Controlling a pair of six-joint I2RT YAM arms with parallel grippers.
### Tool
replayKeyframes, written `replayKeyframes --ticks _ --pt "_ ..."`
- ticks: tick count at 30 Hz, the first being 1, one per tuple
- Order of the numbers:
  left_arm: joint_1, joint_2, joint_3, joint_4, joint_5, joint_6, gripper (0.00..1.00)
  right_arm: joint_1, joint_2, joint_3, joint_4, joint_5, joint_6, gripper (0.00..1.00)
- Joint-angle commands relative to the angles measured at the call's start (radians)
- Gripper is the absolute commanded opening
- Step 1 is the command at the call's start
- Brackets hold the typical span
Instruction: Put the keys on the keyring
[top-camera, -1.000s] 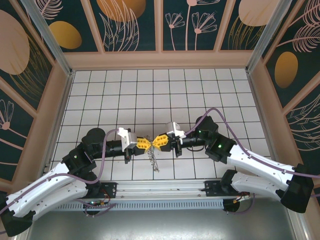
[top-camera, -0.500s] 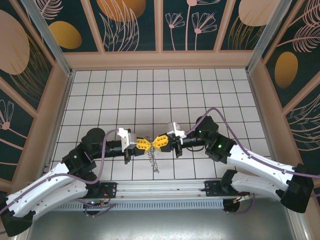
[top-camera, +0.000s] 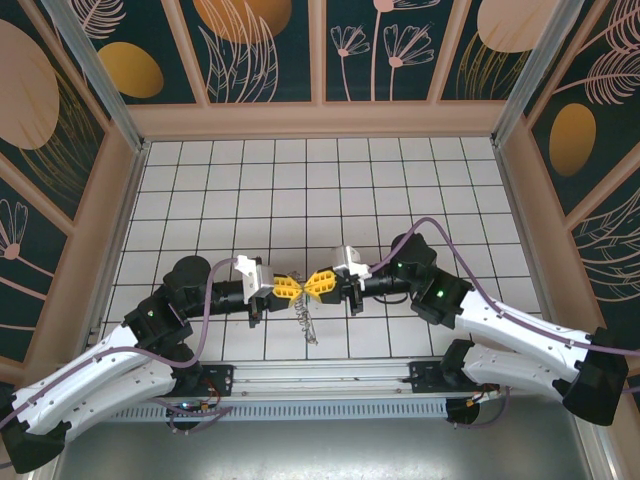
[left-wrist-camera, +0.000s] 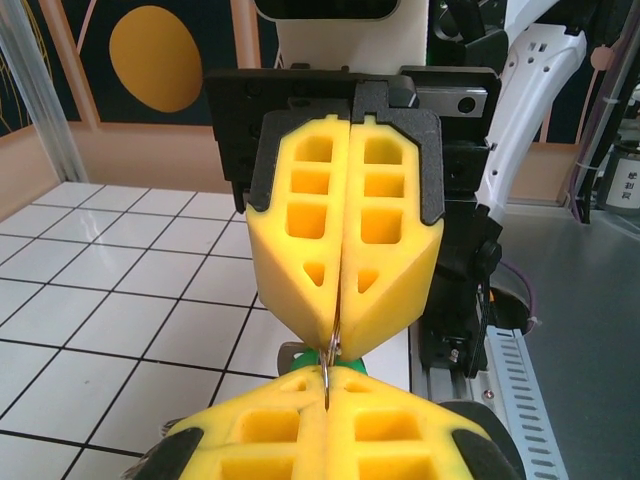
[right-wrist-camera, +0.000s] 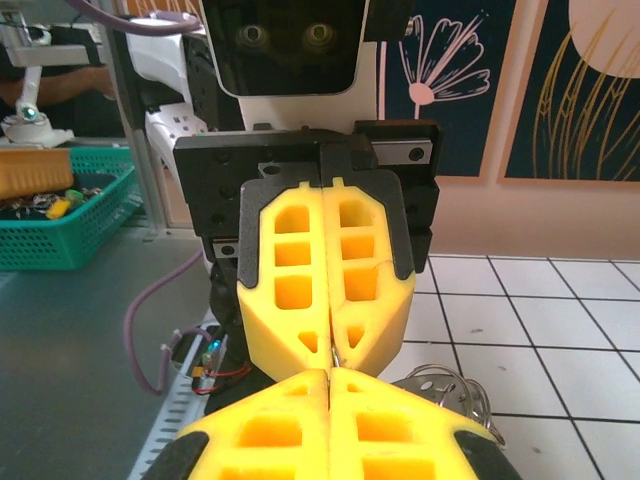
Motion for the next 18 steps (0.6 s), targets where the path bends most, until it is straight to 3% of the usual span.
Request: replayKeyframes --ticks 1,9,18 --pt "-0.008 0.025 0.021 0.052 -0.004 0.023 0.0 0.053 0.012 0.056 0.009 0.035 -0.044 0.0" --pt "-0.008 0.025 0.024 0.046 -0.025 0.027 0.0 0.068 0.004 0.082 -0.059 0.07 -0.074 0.0" --pt "-0.008 0.03 0.026 0.041 -0.027 0.027 0.0 0.075 0.01 0.067 -0.02 0.033 -0.06 0.0"
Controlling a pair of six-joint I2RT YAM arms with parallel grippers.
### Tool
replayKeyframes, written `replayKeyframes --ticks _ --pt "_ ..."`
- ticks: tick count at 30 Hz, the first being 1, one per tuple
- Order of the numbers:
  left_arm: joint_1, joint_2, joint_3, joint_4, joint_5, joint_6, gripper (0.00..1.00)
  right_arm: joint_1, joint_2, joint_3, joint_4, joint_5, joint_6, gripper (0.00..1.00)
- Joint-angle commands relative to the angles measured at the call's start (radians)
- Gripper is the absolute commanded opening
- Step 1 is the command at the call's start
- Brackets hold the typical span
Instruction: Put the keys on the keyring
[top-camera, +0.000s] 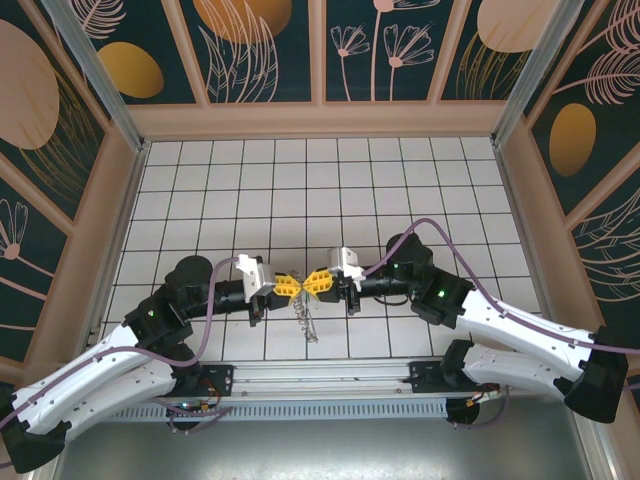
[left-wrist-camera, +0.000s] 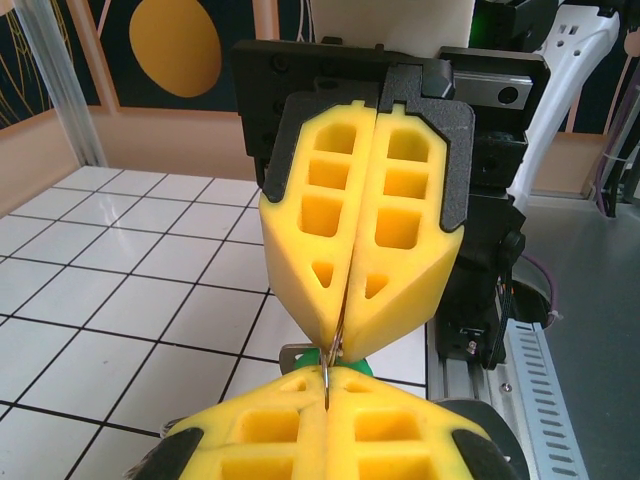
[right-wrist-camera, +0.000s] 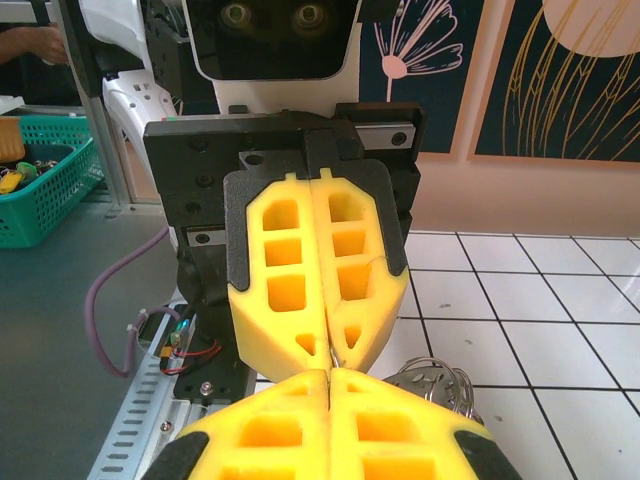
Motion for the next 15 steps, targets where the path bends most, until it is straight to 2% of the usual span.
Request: replayKeyframes --ticks 1,7,15 --pt "-0.008 0.028 0.026 0.061 0.016 0.02 0.0 0.046 0.006 0.028 0.087 -0.071 0.002 0.0" --pt "-0.008 0.028 0.027 0.061 0.02 0.02 0.0 0.045 -0.006 0.017 0.115 -0.107 0.019 0.0" --pt "-0.008 0.025 0.027 0.061 0.02 0.021 0.0 0.04 0.012 0.039 0.103 -0.076 0.038 0.0"
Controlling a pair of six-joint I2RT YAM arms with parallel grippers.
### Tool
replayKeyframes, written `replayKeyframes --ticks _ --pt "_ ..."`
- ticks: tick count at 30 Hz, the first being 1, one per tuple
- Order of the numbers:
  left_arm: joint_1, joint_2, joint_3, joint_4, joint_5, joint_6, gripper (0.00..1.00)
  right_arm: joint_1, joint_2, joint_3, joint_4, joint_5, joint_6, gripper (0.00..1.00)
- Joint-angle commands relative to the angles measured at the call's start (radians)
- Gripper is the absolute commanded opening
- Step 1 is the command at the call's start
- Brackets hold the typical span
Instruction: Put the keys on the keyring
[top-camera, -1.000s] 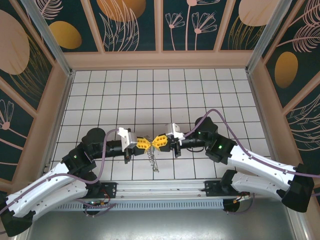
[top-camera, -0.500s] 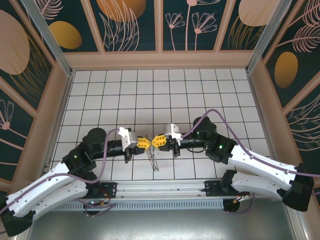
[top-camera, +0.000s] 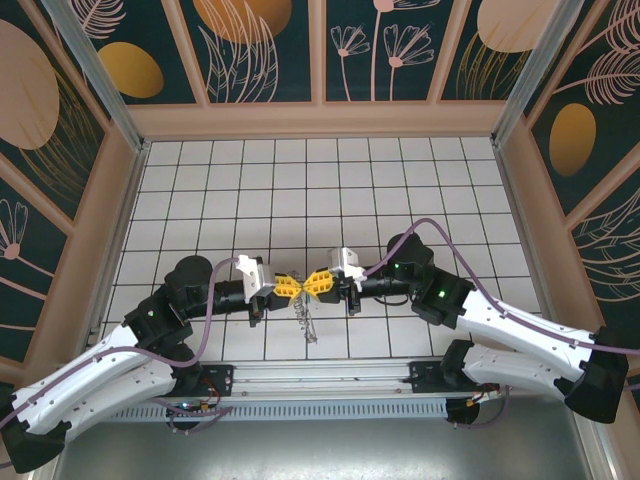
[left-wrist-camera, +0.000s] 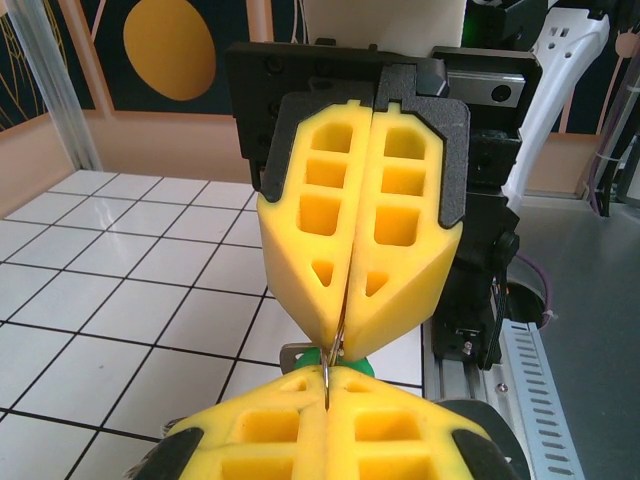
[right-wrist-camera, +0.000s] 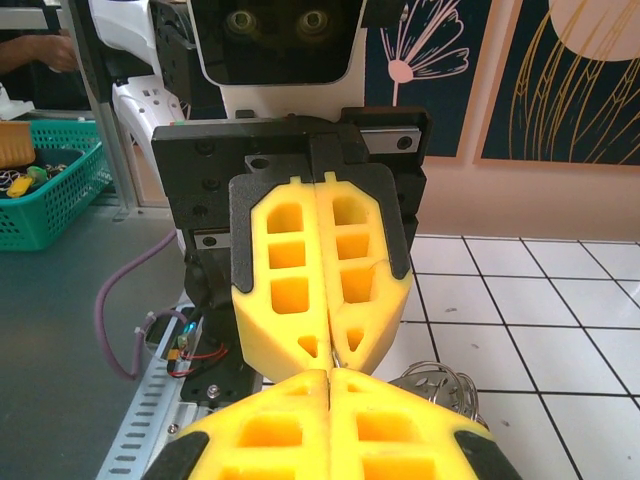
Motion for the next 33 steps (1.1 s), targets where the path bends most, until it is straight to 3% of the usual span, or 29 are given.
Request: replayKeyframes --ticks 1,33 --pt "-0.008 0.025 0.026 0.06 0.011 0.016 0.0 0.04 0.018 0.04 0.098 -0.06 0.03 0.0" --pt "-0.008 0.035 0.028 0.049 -0.017 0.014 0.0 0.024 0.004 0.015 0.129 -0.099 0.019 0.0"
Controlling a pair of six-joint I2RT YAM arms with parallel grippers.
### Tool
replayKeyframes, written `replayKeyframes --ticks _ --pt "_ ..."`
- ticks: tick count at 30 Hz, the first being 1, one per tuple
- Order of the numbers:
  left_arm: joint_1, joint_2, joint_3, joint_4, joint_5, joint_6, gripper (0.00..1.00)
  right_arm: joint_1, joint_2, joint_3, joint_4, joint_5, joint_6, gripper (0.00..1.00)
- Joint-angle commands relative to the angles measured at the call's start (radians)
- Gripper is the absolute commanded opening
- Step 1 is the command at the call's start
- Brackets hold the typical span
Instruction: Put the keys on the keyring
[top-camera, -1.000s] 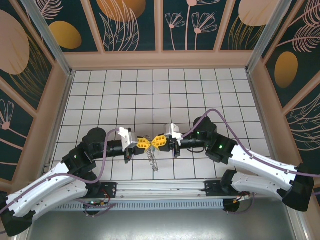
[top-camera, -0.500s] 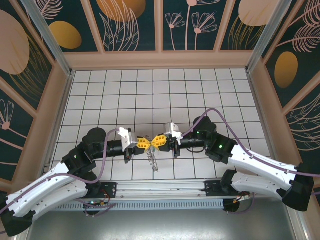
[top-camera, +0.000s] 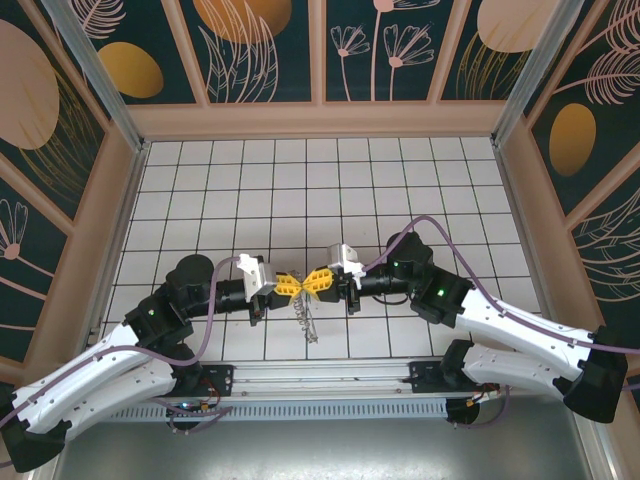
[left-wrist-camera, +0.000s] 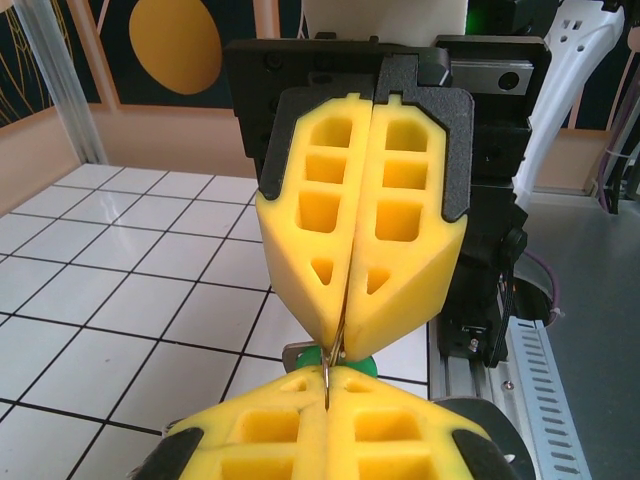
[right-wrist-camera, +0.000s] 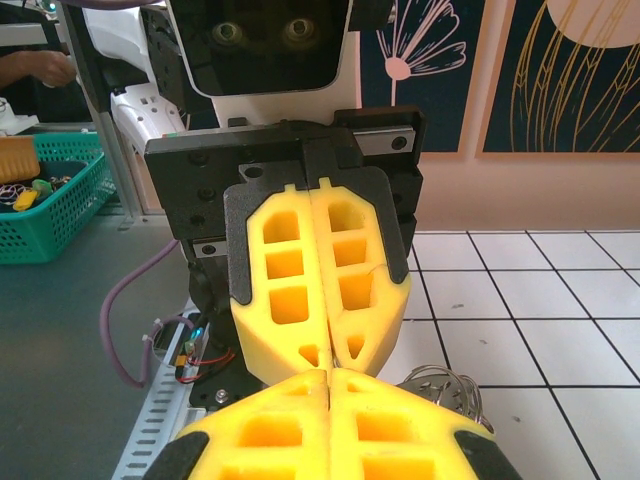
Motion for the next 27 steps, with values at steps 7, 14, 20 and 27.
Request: replayKeyframes --ticks 7,14,20,27 --pt "-0.007 0.022 0.019 0.06 0.001 0.008 0.0 0.034 -0.026 -0.025 0.144 -0.096 -0.048 0.0" --pt "-0.008 0.025 0.02 0.063 0.001 0.006 0.0 0.034 -0.043 -0.051 0.165 -0.109 -0.064 0.0" --pt "-0.008 0.02 0.018 0.063 0.0 0.002 0.0 0.035 -0.057 -0.061 0.169 -0.118 -0.071 0.0" --pt "-0.008 0.021 0.018 0.065 0.002 -0.001 0.0 0.035 -0.068 -0.075 0.182 -0.129 -0.084 0.0"
